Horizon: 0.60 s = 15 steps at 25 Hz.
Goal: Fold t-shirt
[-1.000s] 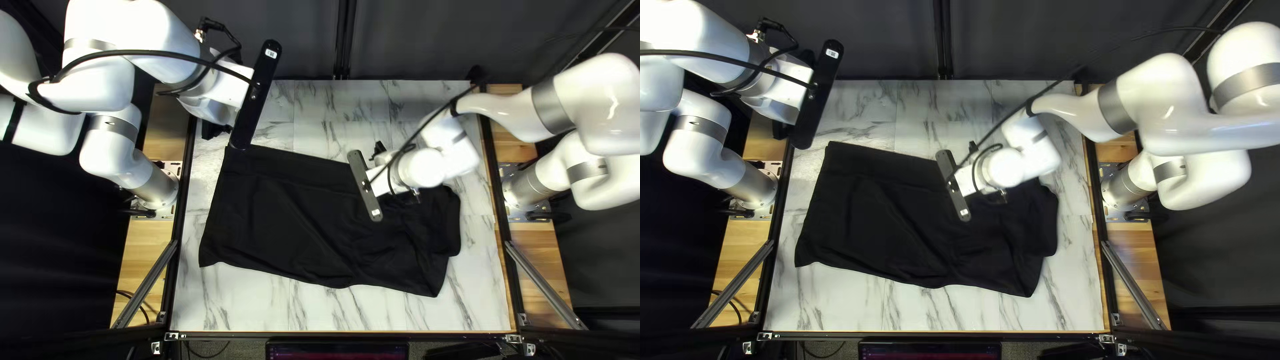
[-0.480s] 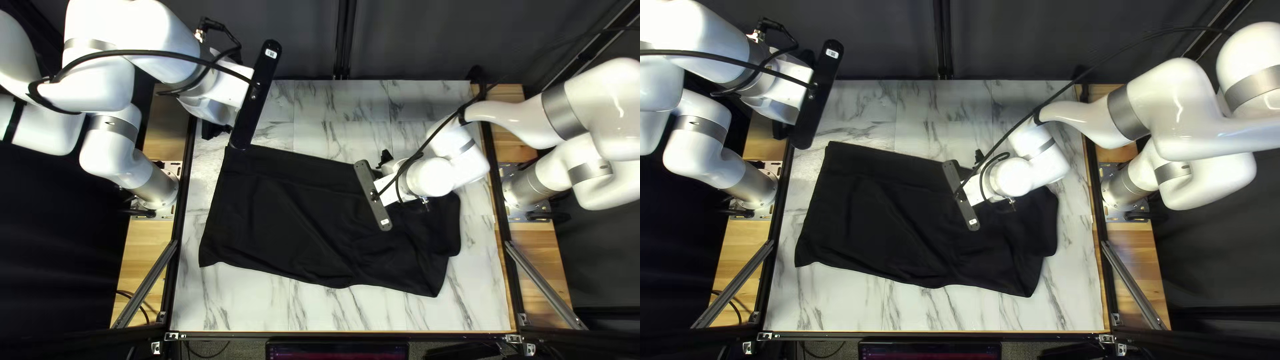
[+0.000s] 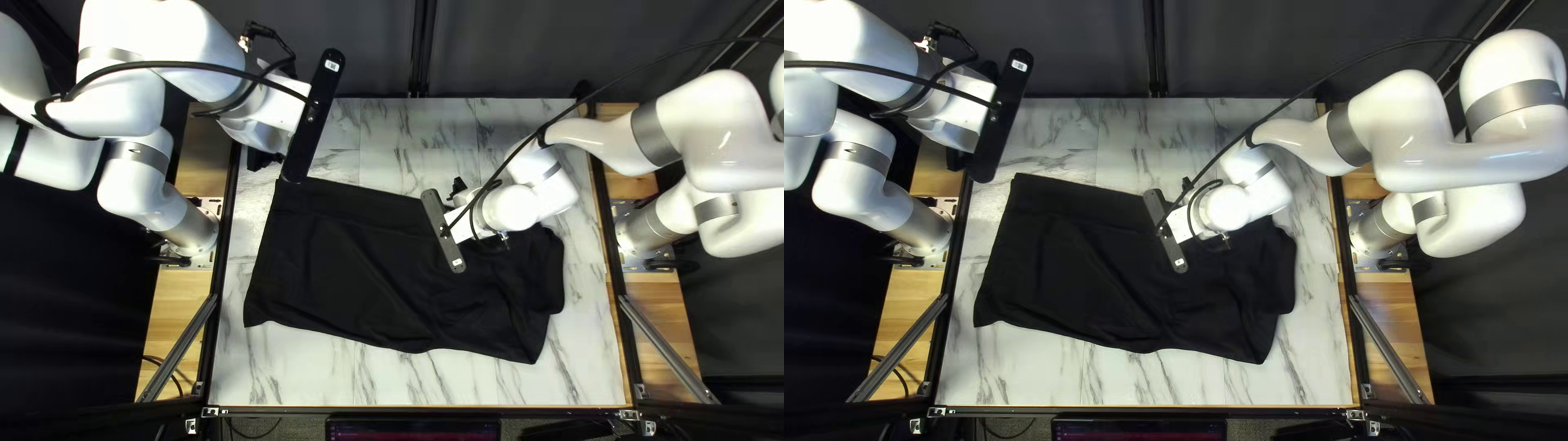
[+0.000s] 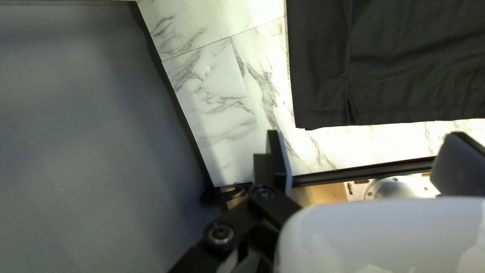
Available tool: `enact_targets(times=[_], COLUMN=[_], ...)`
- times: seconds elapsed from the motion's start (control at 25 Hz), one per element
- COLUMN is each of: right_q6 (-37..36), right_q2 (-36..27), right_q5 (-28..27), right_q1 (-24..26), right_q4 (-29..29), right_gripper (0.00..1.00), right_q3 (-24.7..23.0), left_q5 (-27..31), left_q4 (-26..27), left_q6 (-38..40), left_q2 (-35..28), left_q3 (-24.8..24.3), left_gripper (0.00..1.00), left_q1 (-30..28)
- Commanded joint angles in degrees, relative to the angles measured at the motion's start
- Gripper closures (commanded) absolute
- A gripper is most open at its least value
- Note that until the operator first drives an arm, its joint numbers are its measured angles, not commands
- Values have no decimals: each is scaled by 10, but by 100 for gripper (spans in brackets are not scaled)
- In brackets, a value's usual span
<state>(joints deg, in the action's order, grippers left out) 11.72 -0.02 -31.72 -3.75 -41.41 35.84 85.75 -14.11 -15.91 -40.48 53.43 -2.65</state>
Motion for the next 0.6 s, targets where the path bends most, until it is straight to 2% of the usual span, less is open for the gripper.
enact_targets(times=[0.04,0.24,0.36,0.6], right_q6=[-7,-41,-45,-48], right_q2=[-93,-145,-149,-107], right_q5=[-112,-188,-214,-200], right_q1=[-89,-159,-195,-256], right_q4=[78,188,242,339], right_gripper=[0,0,0,0], right_q3=[-5,-1,13,44], left_q5=[0,0,0,0], left_q4=[0,0,0,0], left_q6=[0,0,0,0], left_q2=[0,0,0,0], left_q3=[0,0,0,0], left_gripper=[0,0,0,0], left_q1=[0,0,0,0])
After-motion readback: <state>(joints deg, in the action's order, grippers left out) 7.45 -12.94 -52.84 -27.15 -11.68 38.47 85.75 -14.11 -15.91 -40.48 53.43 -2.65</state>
